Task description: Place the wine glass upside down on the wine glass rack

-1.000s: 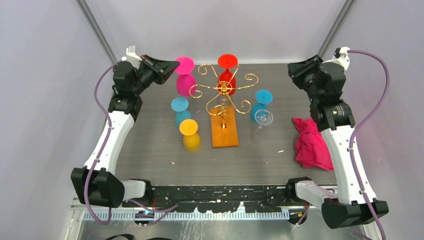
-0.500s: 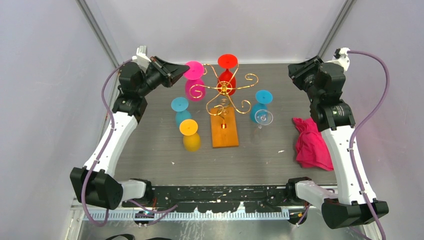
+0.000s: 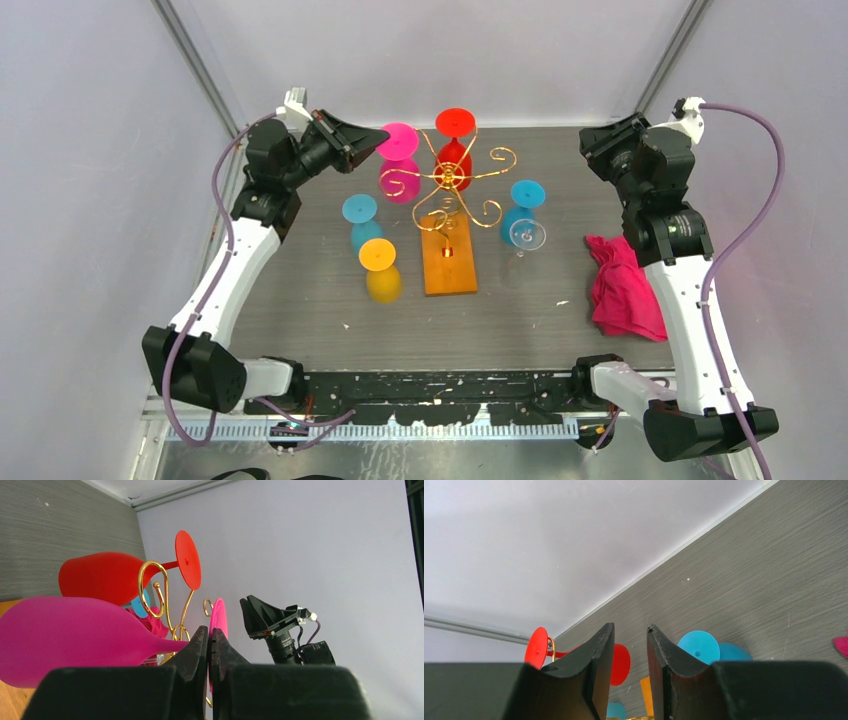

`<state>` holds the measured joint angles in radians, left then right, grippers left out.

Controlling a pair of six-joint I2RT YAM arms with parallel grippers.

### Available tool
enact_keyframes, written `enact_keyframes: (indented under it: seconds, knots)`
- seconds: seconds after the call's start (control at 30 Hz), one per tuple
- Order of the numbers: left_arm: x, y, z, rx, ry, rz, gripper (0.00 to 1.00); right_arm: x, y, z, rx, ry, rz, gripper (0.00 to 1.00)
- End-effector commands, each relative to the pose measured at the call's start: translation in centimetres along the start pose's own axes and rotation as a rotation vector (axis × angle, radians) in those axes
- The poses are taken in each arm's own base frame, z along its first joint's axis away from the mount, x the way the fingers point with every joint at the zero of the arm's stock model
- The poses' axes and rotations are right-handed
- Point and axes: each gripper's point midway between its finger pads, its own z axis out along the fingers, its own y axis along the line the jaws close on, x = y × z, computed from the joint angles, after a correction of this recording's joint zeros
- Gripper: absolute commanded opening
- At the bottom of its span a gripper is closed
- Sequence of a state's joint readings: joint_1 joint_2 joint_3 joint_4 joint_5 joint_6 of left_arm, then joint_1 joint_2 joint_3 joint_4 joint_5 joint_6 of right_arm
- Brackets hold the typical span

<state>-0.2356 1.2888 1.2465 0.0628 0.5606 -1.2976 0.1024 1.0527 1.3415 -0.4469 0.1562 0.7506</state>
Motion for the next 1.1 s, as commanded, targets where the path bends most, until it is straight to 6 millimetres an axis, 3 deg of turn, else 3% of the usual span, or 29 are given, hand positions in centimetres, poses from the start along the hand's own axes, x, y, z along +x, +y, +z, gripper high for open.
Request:
enact_keyframes:
  seconds: [0.0,1.07]
  knots:
    - [0.3,-2.8,0.4,0.081,0.028,0.051,0.01,-1.9,0.6,-0.9,-0.016,-0.062,0.0,0.36]
    - [0.0,-2.3,5.7,0.109,0.069,0.02,0.01,-3.0,0.4,-0.4,-0.005,-0.095,-0.001,0.36]
